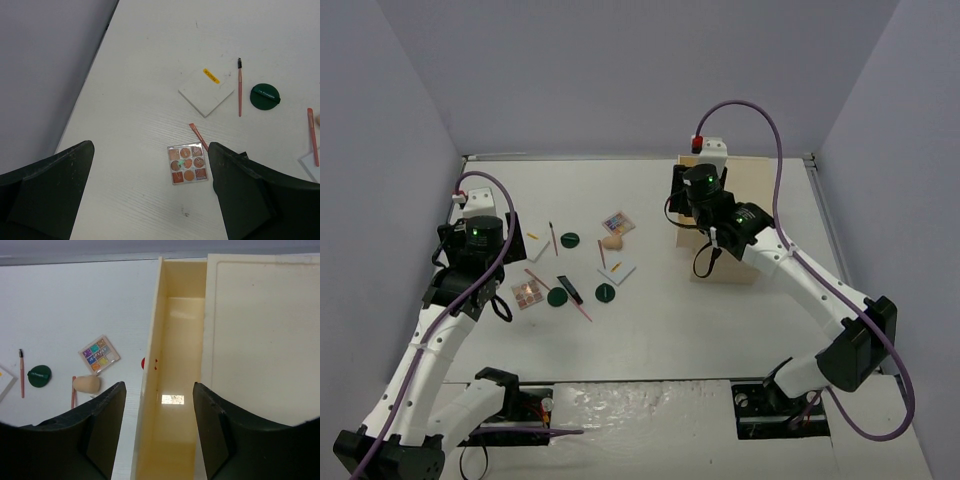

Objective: Organize the makeup

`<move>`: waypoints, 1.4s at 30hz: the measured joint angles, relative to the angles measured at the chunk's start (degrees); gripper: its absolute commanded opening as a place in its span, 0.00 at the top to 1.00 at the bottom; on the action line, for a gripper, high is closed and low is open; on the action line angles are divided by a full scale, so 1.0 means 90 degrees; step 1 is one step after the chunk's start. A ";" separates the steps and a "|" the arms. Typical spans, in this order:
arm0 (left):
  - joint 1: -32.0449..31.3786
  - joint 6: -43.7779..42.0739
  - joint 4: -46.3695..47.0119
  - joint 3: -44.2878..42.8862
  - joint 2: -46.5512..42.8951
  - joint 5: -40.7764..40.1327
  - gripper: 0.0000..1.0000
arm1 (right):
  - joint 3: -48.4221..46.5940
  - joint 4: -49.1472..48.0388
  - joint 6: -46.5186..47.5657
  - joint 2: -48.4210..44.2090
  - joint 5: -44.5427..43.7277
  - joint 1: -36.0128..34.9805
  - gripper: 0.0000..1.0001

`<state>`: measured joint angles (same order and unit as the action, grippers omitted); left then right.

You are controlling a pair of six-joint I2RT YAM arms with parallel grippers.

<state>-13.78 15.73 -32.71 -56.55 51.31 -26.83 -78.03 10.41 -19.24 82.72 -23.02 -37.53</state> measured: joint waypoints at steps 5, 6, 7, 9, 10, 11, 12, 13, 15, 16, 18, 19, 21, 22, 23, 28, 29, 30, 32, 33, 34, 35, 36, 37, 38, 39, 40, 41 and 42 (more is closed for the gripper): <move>0.0037 0.0000 0.0000 0.0000 -0.0019 0.0002 0.03 | -0.0439 -0.0100 0.0726 0.0187 0.0363 -0.0672 0.46; 0.0058 0.0000 0.0000 0.0000 -0.0034 0.0001 0.03 | -0.0535 -0.0167 0.0862 0.0272 0.0503 -0.0874 0.46; 0.0082 0.0000 0.0000 0.0000 -0.0059 -0.0003 0.03 | -0.0611 -0.0246 0.0977 0.0377 0.0699 -0.1068 0.46; 0.0118 0.0001 0.0002 0.0000 -0.0135 -0.0017 0.03 | -0.0731 -0.0418 0.1199 0.0680 0.1076 -0.1428 0.46; 0.0128 0.0002 0.0002 0.0000 -0.0182 -0.0032 0.03 | -0.0767 -0.0517 0.1289 0.0860 0.1238 -0.1592 0.46; 0.0134 0.0002 0.0002 0.0000 -0.0238 -0.0053 0.03 | -0.0781 -0.0605 0.1369 0.1080 0.1407 -0.1747 0.47; 0.0139 0.0002 0.0003 0.0000 -0.0297 -0.0076 0.03 | -0.0783 -0.0674 0.1429 0.1313 0.1560 -0.1881 0.47; 0.0143 0.0002 0.0005 0.0000 -0.0355 -0.0100 0.03 | -0.0783 -0.0731 0.1476 0.1545 0.1699 -0.2000 0.48; 0.0150 0.0003 0.0006 0.0000 -0.0467 -0.0168 0.03 | -0.0779 -0.0852 0.1504 0.2046 0.1966 -0.2204 0.50; 0.0152 0.0005 0.0007 0.0000 -0.0521 -0.0202 0.03 | -0.0770 -0.0925 0.1509 0.2300 0.2080 -0.2295 0.50; 0.0158 0.0012 0.0012 0.0002 -0.0611 -0.0267 0.03 | -0.0752 -0.1045 0.1507 0.2708 0.2226 -0.2447 0.53; 0.0158 0.0016 0.0014 0.0002 -0.0645 -0.0306 0.03 | -0.0750 -0.1115 0.1505 0.2894 0.2276 -0.2506 0.54; 0.0158 0.0020 0.0019 0.0002 -0.0690 -0.0359 0.03 | -0.0739 -0.1268 0.1485 0.3185 0.2418 -0.2595 0.58; 0.0159 0.0021 0.0025 0.0002 -0.0695 -0.0375 0.03 | -0.0720 -0.1353 0.1471 0.3296 0.2470 -0.2619 0.60; 0.0160 0.0022 0.0031 0.0002 -0.0701 -0.0392 0.03 | -0.0700 -0.1438 0.1457 0.3407 0.2521 -0.2644 0.62; 0.0160 0.0029 0.0040 0.0012 -0.0671 -0.0401 0.03 | -0.0567 -0.1972 0.1203 0.3809 0.2550 -0.2663 0.65; 0.0160 0.0031 0.0043 0.0012 -0.0665 -0.0400 0.03 | -0.0553 -0.2054 0.1167 0.3882 0.2544 -0.2663 0.65; 0.0160 0.0036 0.0048 0.0012 -0.0660 -0.0399 0.03 | -0.0548 -0.2122 0.1141 0.3953 0.2537 -0.2663 0.65; 0.0162 0.0042 0.0053 0.0012 -0.0648 -0.0396 0.03 | -0.0542 -0.2239 0.1094 0.4094 0.2522 -0.2663 0.65; 0.0165 0.0044 0.0053 0.0012 -0.0642 -0.0394 0.03 | -0.0541 -0.2283 0.1074 0.4163 0.2514 -0.2663 0.65; 0.0165 0.0044 0.0055 0.0014 -0.0633 -0.0387 0.03 | -0.0541 -0.2321 0.1059 0.4217 0.2501 -0.2663 0.65; 0.0169 0.0044 0.0056 0.0015 -0.0622 -0.0382 0.03 | -0.0541 -0.2356 0.1038 0.4275 0.2492 -0.2663 0.66; 0.0170 0.0044 0.0056 0.0015 -0.0611 -0.0376 0.03 | -0.0541 -0.2391 0.1017 0.4333 0.2489 -0.2663 0.66; 0.0170 0.0044 0.0056 0.0015 -0.0600 -0.0369 0.03 | -0.0541 -0.2426 0.0997 0.4392 0.2486 -0.2663 0.66; 0.0172 0.0044 0.0056 0.0015 -0.0587 -0.0358 0.03 | -0.0541 -0.2448 0.0984 0.4442 0.2478 -0.2663 0.68; 0.0175 0.0044 0.0056 0.0015 -0.0574 -0.0350 0.03 | -0.0541 -0.2470 0.0975 0.4497 0.2465 -0.2663 0.70; 0.0177 0.0045 0.0055 0.0015 -0.0562 -0.0342 0.03 | -0.0540 -0.2496 0.0956 0.4551 0.2456 -0.2663 0.71; 0.0179 0.0046 0.0054 0.0015 -0.0551 -0.0337 0.03 | -0.0538 -0.2537 0.0926 0.4590 0.2456 -0.2663 0.75; 0.0183 0.0045 0.0055 0.0015 -0.0543 -0.0335 0.03 | -0.0538 -0.2588 0.0925 0.4606 0.2444 -0.2663 0.78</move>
<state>-12.13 16.13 -32.21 -56.42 46.42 -29.84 -82.87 -12.88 -10.91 124.17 -1.02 -61.49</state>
